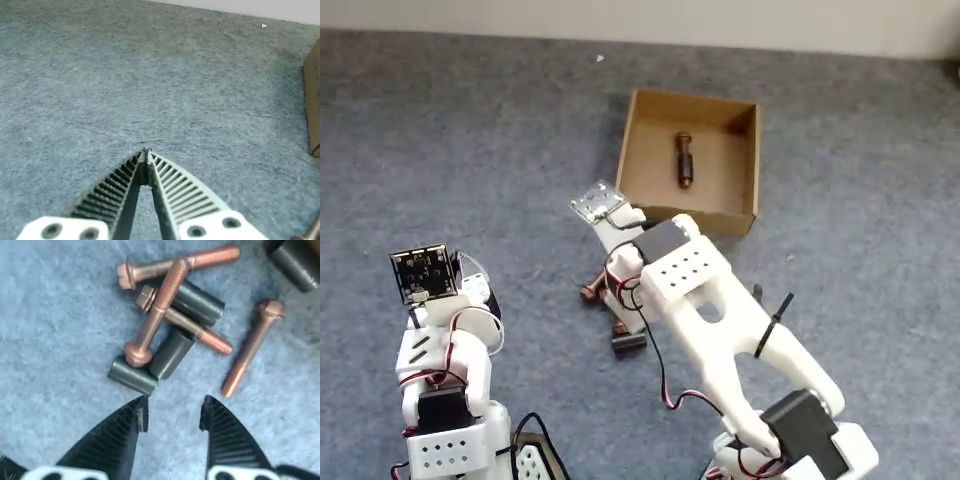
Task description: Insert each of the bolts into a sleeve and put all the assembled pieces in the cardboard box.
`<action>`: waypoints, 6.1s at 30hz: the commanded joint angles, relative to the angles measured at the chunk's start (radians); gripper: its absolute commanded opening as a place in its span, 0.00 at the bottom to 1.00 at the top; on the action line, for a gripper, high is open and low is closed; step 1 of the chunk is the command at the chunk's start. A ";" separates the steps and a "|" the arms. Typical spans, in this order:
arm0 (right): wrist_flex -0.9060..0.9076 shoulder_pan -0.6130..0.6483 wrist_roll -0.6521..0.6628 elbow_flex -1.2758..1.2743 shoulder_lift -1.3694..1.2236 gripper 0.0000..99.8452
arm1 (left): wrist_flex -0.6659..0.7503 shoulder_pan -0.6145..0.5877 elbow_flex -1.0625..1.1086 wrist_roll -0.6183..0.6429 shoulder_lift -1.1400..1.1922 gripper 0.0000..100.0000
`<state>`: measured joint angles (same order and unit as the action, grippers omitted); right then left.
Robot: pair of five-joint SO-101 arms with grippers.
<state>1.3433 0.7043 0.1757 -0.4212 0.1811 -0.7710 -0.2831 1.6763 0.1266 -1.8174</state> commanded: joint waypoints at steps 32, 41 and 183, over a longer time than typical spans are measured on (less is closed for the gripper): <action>-0.277 -0.042 -0.239 -0.030 -0.378 0.14 | 0.017 -0.007 0.019 -0.014 -0.004 0.02; -0.257 -0.041 -0.238 -0.050 -0.120 0.00 | 0.017 -0.005 0.019 -0.014 -0.004 0.02; -0.476 -0.492 -0.173 -0.789 1.213 0.00 | 0.126 0.636 -0.717 0.489 0.843 0.01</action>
<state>0.8661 0.1105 -0.0100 -1.1914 1.3011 -0.6958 0.3890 0.9091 0.6345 -0.8002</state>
